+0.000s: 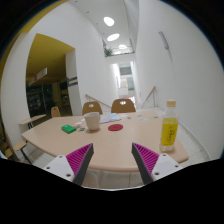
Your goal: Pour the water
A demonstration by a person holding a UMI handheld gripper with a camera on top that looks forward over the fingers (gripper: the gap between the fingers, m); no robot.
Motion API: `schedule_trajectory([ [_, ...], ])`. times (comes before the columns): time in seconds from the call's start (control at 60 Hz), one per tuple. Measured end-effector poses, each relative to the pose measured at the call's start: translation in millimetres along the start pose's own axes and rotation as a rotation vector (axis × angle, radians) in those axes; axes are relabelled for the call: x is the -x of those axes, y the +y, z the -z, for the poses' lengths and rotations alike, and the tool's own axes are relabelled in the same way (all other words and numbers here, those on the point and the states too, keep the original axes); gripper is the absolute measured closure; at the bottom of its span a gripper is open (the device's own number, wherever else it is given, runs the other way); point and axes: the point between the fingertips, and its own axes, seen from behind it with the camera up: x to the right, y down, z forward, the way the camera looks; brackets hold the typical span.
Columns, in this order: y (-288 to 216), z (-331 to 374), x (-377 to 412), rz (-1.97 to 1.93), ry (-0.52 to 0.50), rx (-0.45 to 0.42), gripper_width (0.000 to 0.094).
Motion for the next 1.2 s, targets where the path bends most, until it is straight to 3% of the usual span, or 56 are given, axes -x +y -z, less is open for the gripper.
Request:
schedule_trajectory([
  [0.433,-57,-10,-163,0.085,0.379,-0.092,0.0103],
  [0.65,-74,-67,-208,0.018,0.400,-0.121,0.0107],
  [0.7,-75,-80,-209,0.022,0.379,-0.126,0.0160],
  [0.767,-67,-91,-213,0.035,0.382,-0.110,0.0424],
  [0.833,-74,-88,-218,0.038,0.403,-0.160,0.0431],
  [1.0,-74,-95,-211,0.026,0.388,-0.174,0.0575],
  [1.083,-77,-110,-189,0.066,0.336,-0.136,0.0589],
  [1.2,-124,-152,-130,0.373,0.335,-0.159,0.0590],
])
